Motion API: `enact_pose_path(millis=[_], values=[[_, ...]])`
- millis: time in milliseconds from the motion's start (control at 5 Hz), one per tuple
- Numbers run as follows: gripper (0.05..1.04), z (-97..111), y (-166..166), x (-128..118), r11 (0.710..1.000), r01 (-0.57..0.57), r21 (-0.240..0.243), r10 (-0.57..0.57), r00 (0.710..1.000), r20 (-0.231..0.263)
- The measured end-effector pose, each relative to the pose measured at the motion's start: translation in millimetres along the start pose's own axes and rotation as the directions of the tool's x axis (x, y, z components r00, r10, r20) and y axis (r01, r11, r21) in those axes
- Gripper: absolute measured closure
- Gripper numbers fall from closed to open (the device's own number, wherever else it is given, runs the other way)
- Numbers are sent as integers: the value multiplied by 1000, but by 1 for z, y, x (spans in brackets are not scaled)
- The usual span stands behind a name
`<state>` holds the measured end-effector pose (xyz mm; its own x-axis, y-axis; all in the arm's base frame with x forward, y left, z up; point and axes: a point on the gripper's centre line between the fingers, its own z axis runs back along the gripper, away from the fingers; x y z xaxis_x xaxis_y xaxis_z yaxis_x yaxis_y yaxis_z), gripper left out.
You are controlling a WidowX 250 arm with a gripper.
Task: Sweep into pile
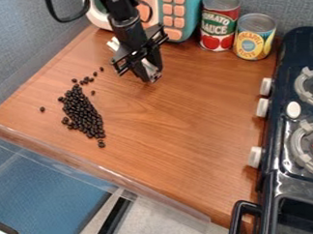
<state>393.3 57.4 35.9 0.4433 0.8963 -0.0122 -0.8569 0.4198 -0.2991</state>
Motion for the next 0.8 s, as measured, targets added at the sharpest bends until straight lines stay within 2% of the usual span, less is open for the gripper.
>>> enact_pose_path(millis=[200,400,800], values=[[711,0,-22,-4,998,55,-10,-55,998,7],[711,-8,-30,-8,998,59,-6,-59,998,-1],[711,-24,-26,-4,998,49,27,-49,999,-7]])
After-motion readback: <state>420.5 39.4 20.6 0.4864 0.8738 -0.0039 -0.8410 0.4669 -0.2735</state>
